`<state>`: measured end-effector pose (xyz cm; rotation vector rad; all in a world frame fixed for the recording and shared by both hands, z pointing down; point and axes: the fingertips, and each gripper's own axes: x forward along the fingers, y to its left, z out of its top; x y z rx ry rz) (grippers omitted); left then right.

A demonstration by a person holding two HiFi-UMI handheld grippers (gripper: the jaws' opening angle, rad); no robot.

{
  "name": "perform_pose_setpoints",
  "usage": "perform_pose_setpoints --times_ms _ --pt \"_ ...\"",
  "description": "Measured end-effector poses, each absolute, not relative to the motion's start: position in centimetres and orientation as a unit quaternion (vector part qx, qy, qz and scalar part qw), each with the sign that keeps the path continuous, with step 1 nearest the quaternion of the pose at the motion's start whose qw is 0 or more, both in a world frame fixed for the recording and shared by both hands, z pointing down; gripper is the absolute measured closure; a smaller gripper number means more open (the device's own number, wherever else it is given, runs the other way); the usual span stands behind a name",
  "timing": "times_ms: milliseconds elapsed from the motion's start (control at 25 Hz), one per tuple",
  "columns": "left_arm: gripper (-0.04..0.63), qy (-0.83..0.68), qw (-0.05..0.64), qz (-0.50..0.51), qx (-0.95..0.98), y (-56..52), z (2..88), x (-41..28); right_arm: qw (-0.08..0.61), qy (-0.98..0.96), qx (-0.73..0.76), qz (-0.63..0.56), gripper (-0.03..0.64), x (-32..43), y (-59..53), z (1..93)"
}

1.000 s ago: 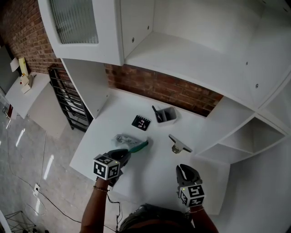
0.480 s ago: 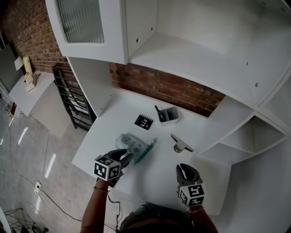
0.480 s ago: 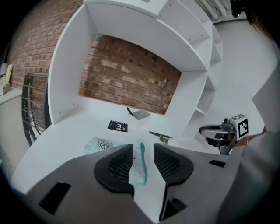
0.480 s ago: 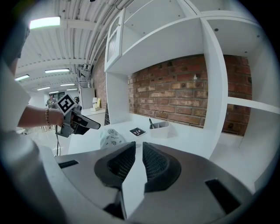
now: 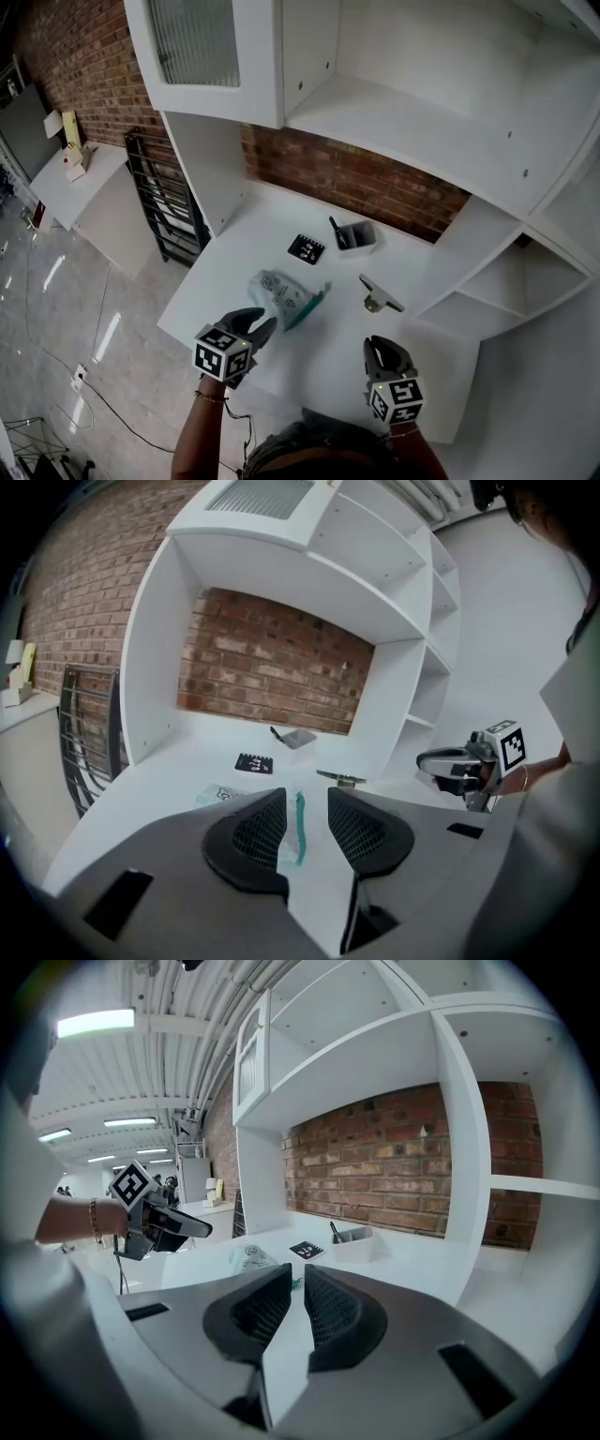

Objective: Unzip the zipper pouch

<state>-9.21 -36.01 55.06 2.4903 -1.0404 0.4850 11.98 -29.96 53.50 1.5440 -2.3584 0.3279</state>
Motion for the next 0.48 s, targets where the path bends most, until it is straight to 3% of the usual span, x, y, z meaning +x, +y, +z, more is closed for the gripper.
perform_pose_setpoints --times_ms 120,480 --pt "0.465 -0.379 0.168 0.180 0.892 -34.2 54.1 -9.6 0.146 -0.829 0.528 0.110 0.581 10.9 -29.3 52.9" --pt "0.568 -0.417 0.109 0.193 0.881 -29.1 52.5 -12.0 0.129 -0.852 0.497 0.102 0.607 7.9 -26.8 52.2"
